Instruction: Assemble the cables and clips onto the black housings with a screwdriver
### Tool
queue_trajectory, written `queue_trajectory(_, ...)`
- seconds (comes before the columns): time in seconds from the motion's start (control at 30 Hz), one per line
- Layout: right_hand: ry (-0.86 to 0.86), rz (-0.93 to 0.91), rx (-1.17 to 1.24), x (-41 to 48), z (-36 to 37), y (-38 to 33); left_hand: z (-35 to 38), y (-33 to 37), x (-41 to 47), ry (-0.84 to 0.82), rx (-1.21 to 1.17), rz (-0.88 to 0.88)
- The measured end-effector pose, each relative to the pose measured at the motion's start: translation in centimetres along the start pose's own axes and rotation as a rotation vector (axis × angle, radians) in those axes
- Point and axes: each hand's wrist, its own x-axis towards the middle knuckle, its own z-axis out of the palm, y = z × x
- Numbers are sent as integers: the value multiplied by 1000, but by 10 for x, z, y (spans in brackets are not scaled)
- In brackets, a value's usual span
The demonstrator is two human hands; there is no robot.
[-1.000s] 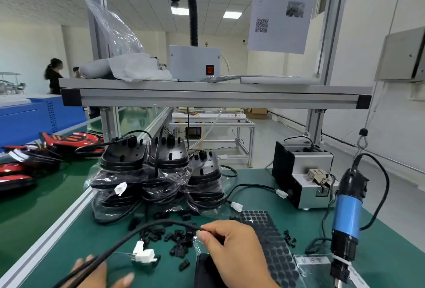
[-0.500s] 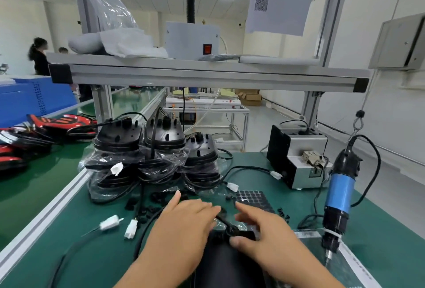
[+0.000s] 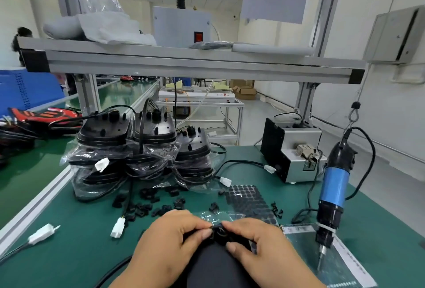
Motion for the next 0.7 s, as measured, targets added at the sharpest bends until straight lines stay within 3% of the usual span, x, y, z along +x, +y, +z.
queue_trajectory(0.13,-107,24,26,13,-20,-2,4,-3,1,0,44,37)
queue_trajectory(0.23,25,131,158,49,-35,-4,5,-5,3,0,55,69)
queue_trajectory(0.3,42,154,42,81,-25,-3,5,-5,3,14,73,82)
queue_trajectory(0.47,-138,87,-316,124,22,6,3,-1,5,49,165,205)
queue_trajectory(0.57,-210,83,-362,131,30,8,5,-2,-1,84,68,85)
queue_trajectory(0.7,-164,31,-381,130,29,5,6,-1,-6,90,16,21)
